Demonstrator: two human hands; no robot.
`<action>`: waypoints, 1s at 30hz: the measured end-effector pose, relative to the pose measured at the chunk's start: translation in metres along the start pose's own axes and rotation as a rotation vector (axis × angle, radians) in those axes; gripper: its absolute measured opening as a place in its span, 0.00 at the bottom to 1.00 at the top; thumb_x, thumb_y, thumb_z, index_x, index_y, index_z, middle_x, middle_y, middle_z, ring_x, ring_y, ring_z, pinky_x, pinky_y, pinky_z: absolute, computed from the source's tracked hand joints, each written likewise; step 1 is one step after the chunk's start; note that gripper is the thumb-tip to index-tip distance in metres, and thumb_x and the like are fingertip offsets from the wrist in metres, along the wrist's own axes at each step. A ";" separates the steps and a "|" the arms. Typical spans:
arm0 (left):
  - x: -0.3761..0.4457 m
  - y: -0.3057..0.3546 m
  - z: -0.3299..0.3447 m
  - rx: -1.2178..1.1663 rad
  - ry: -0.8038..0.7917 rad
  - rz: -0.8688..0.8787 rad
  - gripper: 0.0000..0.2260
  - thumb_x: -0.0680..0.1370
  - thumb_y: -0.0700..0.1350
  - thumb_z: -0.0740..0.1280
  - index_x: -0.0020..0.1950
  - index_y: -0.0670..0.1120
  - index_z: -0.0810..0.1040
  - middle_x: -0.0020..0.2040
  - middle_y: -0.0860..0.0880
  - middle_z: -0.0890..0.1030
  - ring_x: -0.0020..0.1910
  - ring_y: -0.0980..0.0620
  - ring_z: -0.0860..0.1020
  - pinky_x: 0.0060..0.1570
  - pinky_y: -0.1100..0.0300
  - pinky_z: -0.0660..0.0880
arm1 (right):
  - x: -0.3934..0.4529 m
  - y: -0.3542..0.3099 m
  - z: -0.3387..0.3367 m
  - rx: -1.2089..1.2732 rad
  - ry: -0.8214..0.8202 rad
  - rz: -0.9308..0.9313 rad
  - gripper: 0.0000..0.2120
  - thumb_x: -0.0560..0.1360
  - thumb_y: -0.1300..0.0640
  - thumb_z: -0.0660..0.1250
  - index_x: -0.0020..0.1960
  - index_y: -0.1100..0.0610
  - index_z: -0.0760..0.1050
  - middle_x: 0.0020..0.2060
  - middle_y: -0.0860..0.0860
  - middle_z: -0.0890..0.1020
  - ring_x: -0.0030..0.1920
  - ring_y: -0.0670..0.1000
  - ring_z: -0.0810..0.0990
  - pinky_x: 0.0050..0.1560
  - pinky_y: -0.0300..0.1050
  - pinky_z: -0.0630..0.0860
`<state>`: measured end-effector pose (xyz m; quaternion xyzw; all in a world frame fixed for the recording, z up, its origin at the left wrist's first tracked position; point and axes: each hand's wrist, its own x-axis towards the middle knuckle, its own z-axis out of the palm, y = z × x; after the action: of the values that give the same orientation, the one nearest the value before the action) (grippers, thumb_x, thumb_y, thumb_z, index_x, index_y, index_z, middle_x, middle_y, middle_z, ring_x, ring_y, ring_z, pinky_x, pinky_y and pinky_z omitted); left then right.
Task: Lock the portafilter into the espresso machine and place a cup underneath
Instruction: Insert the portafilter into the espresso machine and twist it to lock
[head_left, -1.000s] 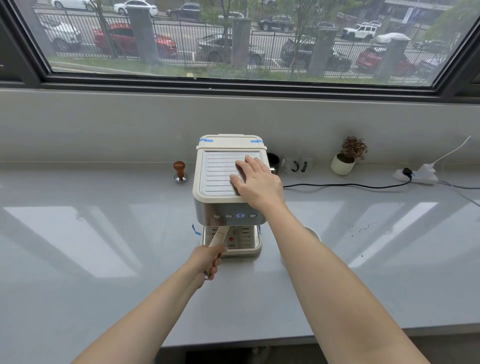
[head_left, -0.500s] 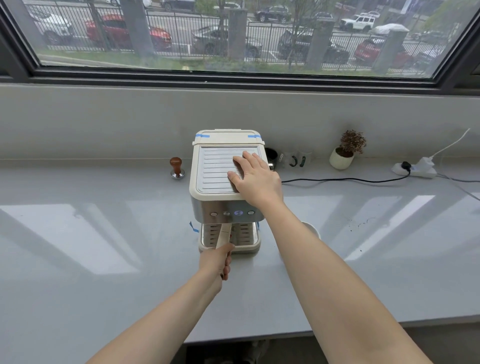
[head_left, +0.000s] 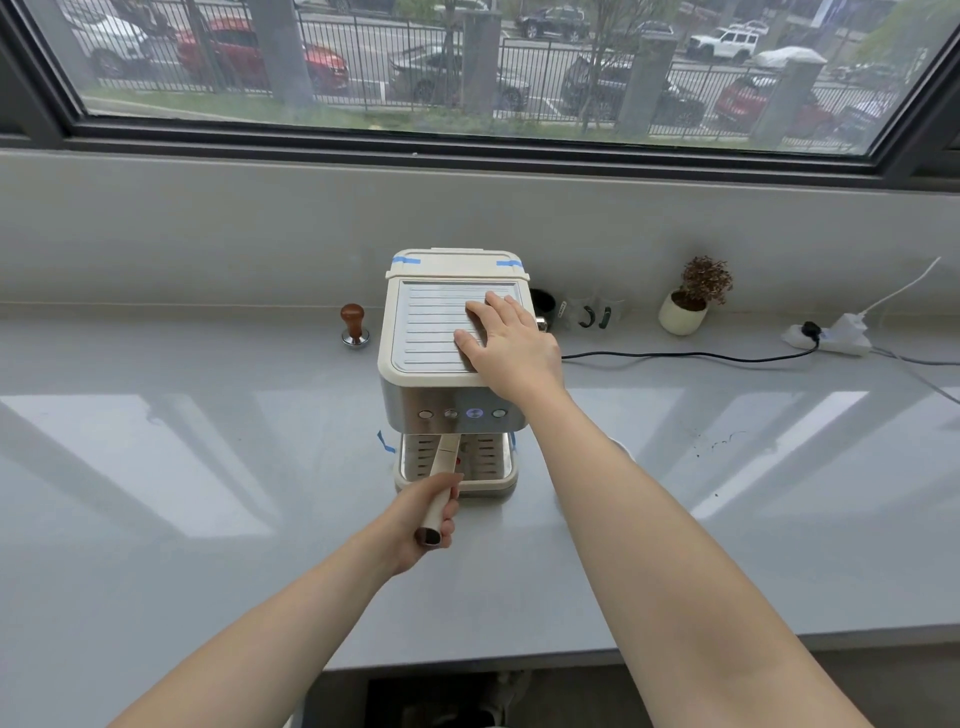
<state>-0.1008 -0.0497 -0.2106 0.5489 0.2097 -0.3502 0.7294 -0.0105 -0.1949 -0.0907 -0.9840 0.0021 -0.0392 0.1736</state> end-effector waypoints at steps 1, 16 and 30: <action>0.000 -0.003 -0.001 -0.027 -0.019 0.000 0.09 0.74 0.47 0.68 0.39 0.46 0.72 0.27 0.49 0.68 0.21 0.52 0.64 0.22 0.64 0.60 | 0.000 0.000 0.000 -0.001 0.004 0.000 0.25 0.78 0.39 0.49 0.74 0.42 0.58 0.77 0.42 0.56 0.77 0.45 0.50 0.71 0.55 0.60; 0.000 -0.010 0.014 0.040 0.220 0.120 0.10 0.75 0.47 0.67 0.40 0.46 0.68 0.26 0.49 0.66 0.19 0.53 0.59 0.23 0.64 0.55 | -0.004 -0.004 -0.001 0.006 0.009 0.030 0.23 0.79 0.41 0.48 0.74 0.41 0.58 0.77 0.40 0.55 0.77 0.44 0.49 0.69 0.55 0.60; 0.005 -0.011 0.016 0.023 0.241 0.131 0.10 0.75 0.47 0.67 0.40 0.44 0.68 0.26 0.49 0.66 0.20 0.52 0.58 0.25 0.63 0.54 | 0.000 -0.002 0.001 -0.002 0.012 0.038 0.23 0.79 0.40 0.48 0.74 0.40 0.58 0.77 0.40 0.55 0.77 0.44 0.49 0.67 0.54 0.61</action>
<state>-0.1073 -0.0675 -0.2164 0.6079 0.2556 -0.2355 0.7139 -0.0102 -0.1933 -0.0907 -0.9838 0.0218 -0.0420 0.1732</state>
